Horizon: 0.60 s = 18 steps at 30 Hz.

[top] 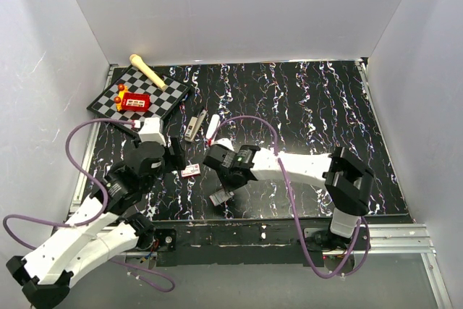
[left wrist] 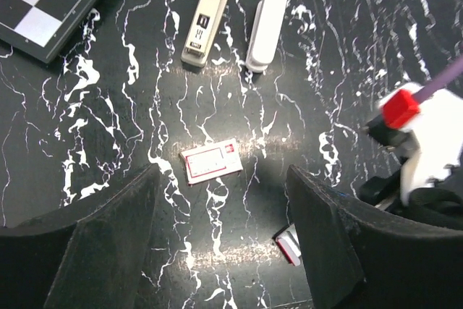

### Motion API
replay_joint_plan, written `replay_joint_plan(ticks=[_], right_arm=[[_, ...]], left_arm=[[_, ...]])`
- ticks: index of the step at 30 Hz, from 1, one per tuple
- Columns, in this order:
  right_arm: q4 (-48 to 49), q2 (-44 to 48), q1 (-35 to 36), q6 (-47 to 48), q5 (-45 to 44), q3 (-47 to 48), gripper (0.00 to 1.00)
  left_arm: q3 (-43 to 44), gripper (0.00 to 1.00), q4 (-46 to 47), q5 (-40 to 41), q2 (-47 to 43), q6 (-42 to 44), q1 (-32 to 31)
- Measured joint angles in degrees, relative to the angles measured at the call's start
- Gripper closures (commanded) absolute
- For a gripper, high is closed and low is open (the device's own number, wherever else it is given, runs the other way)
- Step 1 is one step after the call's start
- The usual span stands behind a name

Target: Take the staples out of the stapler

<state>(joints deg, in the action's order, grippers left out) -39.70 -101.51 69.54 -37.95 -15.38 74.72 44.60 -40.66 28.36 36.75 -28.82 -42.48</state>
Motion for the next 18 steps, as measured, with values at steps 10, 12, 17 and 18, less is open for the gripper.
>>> replay_joint_plan(ticks=[10,12,17,18], right_arm=[[2.5,8.5,-5.1,0.8,-0.7,-8.9,0.64],[3.3,9.5,-5.7,0.8,-0.6,-10.4,0.64],[5.9,10.1,-6.6,1.3,1.3,-13.4,0.65],[6.3,10.1,-6.8,1.4,2.0,-13.7,0.65]], left_arm=[[0.0,0.54,-0.2,-1.1,14.4,-2.5,1.3],[0.0,0.59,-0.1,-1.8,16.9,-3.2,2.8],[0.0,0.75,0.8,-4.0,19.6,-4.5,8.3],[0.0,0.77,1.1,-4.4,20.1,-4.8,9.2]])
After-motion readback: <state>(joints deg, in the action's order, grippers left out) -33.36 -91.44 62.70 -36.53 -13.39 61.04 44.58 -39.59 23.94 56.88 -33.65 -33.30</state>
